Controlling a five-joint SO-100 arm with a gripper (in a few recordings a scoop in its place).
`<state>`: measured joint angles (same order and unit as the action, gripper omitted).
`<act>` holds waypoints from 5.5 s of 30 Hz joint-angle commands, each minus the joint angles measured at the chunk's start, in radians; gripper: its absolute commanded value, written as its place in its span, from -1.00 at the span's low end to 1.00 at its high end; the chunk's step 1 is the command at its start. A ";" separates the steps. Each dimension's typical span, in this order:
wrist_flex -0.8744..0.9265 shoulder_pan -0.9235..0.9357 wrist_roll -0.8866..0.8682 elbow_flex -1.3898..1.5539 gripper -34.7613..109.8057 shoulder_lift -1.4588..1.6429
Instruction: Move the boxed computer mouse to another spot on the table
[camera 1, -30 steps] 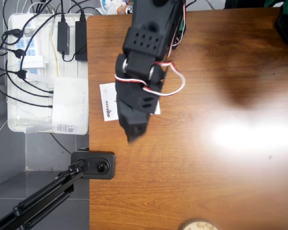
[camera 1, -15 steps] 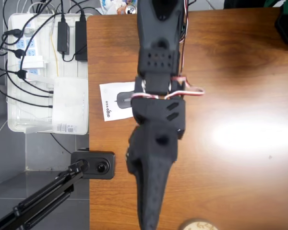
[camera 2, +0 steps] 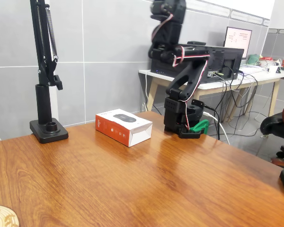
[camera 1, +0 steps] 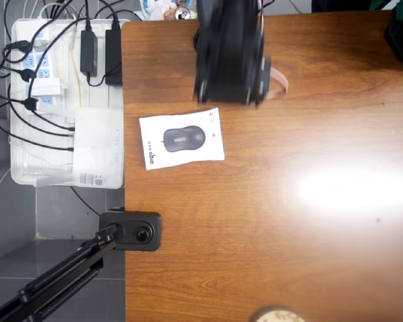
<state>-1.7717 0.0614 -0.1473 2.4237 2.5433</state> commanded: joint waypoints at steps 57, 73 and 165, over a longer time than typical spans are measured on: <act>0.003 -0.060 -0.222 0.377 -0.52 0.566; 0.003 -0.060 -0.224 0.377 -0.52 0.566; 0.003 -0.060 -0.238 0.377 -0.52 0.566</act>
<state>-1.7733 -0.0015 -0.3804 2.7995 3.1078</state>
